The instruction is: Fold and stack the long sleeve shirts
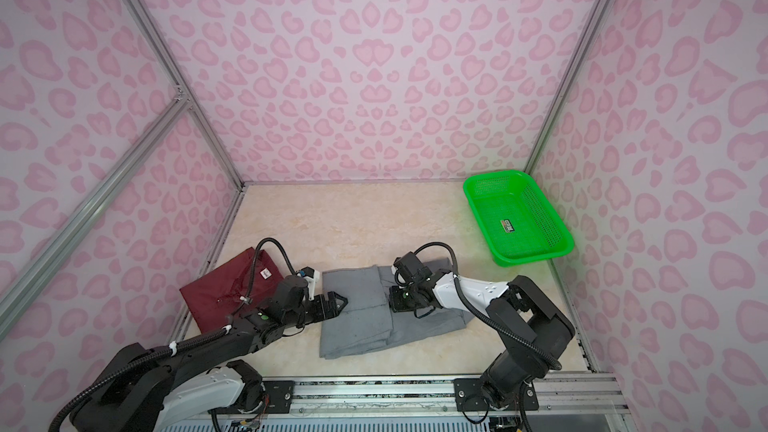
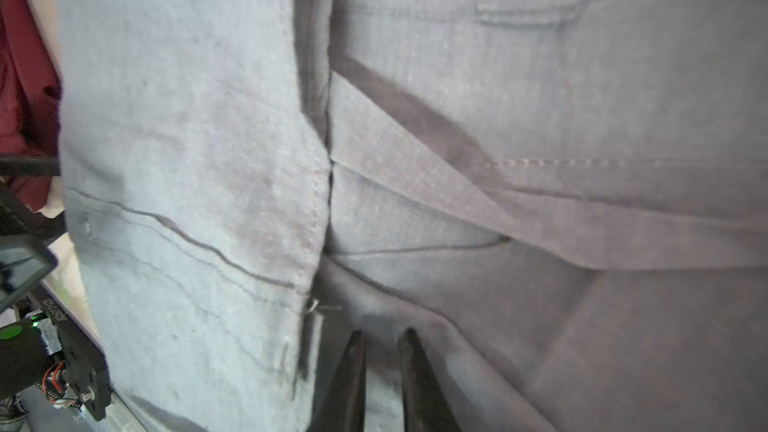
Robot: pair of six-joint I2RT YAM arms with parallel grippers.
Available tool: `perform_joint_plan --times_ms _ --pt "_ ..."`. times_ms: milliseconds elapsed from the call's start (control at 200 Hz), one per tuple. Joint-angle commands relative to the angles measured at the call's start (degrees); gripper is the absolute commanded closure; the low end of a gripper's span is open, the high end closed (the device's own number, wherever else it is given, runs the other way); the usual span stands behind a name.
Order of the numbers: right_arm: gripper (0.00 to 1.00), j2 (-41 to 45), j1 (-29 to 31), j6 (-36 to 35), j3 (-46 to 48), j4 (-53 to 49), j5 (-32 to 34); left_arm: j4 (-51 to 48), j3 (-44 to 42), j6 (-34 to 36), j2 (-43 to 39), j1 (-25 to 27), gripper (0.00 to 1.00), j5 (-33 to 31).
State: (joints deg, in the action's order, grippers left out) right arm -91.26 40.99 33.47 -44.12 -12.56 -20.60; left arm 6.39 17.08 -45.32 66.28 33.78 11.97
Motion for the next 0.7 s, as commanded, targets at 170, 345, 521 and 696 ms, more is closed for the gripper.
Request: perform_joint_plan --times_ms 170,345,521,696 --pt "0.82 -3.28 0.58 0.91 0.68 3.49 0.25 -10.02 -3.33 -2.73 1.77 0.52 0.2 -0.55" --pt "0.83 -4.33 0.73 1.67 1.49 5.15 -0.05 -9.88 -2.84 -2.11 1.44 0.57 0.35 -0.3" --pt "0.83 -5.03 1.54 2.23 1.76 5.96 -0.23 -12.03 -1.03 -1.41 1.15 0.54 0.54 -1.43" --pt "0.83 -5.39 2.5 2.7 1.76 6.45 -0.32 -16.78 2.09 -0.17 -0.7 0.55 0.86 -3.34"
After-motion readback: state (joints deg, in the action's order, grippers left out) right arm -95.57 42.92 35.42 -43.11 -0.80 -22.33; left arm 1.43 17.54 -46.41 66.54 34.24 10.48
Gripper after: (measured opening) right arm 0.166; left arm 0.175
